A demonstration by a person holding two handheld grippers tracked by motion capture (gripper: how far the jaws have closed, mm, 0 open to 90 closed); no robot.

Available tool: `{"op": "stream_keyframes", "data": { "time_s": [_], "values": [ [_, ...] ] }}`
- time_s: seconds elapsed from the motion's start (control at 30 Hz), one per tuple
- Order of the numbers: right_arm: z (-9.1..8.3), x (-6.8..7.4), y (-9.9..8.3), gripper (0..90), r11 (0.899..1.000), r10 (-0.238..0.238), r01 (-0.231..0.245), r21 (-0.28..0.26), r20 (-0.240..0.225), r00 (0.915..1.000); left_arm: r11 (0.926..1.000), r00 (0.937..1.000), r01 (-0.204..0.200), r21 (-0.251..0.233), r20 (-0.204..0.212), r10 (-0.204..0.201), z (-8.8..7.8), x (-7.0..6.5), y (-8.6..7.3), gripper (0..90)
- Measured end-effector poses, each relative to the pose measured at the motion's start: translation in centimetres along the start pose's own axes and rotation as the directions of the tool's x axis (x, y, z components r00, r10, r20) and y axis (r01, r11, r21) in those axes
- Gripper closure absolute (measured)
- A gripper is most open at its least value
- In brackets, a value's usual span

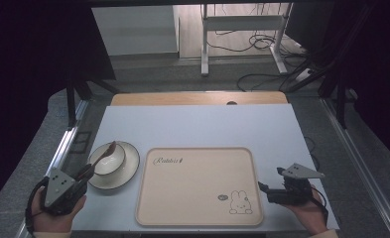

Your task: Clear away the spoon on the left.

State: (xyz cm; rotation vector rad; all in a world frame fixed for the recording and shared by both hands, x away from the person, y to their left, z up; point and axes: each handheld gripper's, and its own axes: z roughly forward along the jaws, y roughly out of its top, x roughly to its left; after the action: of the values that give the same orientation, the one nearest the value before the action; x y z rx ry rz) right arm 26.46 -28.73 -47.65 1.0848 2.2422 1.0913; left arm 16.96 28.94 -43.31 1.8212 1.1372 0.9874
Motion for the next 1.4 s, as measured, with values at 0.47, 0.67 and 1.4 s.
{"op": "stream_keyframes", "data": {
  "time_s": [0.47, 0.67, 1.4],
  "values": [
    [0.0, 0.0, 0.0, 15.4, 1.000, -0.002, 0.002, 0.001, 0.000, 1.0000, 0.9992, 0.9999, -0.009, -0.038, 0.009, 0.009, 0.1, -0.4, 1.3, 84.6],
    [0.0, 0.0, 0.0, 15.4, 1.000, -0.002, 0.002, 0.001, 0.000, 1.0000, 0.9986, 0.9997, -0.016, -0.051, 0.017, 0.017, 0.1, -0.6, 1.9, 84.6],
    [0.0, 0.1, 0.0, 15.4, 1.000, -0.002, 0.002, 0.002, -0.001, 1.0000, 0.9936, 0.9975, -0.053, -0.100, 0.041, 0.058, 0.7, -1.5, 4.8, 84.5]
  ]
}}
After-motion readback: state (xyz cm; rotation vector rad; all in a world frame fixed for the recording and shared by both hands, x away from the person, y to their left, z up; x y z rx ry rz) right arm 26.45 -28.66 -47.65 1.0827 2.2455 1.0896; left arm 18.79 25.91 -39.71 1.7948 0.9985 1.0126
